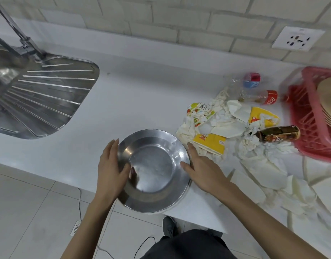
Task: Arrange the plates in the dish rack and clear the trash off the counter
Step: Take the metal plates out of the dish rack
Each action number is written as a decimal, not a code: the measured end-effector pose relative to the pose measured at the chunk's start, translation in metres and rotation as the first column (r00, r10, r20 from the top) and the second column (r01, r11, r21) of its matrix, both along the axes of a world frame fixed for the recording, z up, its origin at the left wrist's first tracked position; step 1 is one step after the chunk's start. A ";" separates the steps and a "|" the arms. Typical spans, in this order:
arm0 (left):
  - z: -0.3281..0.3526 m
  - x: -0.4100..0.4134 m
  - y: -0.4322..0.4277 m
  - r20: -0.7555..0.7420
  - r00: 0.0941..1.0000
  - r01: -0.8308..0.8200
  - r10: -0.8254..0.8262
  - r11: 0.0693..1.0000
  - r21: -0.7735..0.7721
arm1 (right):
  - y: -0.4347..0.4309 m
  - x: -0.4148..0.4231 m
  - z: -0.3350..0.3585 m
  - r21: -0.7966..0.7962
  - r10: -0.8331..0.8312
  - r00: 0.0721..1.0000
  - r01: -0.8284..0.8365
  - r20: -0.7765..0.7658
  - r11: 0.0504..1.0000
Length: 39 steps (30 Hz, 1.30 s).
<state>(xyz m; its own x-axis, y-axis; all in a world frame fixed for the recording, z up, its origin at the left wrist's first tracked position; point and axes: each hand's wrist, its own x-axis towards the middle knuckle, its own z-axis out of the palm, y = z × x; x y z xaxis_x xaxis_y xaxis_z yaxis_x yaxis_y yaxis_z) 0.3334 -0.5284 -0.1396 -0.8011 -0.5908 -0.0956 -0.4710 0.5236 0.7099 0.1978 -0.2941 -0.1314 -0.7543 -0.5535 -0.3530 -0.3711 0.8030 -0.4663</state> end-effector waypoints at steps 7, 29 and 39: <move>0.036 -0.060 0.061 -0.220 0.957 0.213 -0.188 0.972 0.098 | 0.038 -0.017 0.019 -0.280 -0.142 0.986 0.112 -0.090 0.954; 0.089 -0.289 0.374 -0.388 0.713 0.680 -0.583 0.709 0.185 | 0.441 -0.168 0.075 -0.635 -0.764 0.639 0.555 -0.088 0.537; 0.081 -0.423 0.450 -0.107 0.748 0.628 -0.654 0.751 -0.203 | 0.478 -0.268 0.050 -0.428 -0.754 0.626 0.748 0.201 0.507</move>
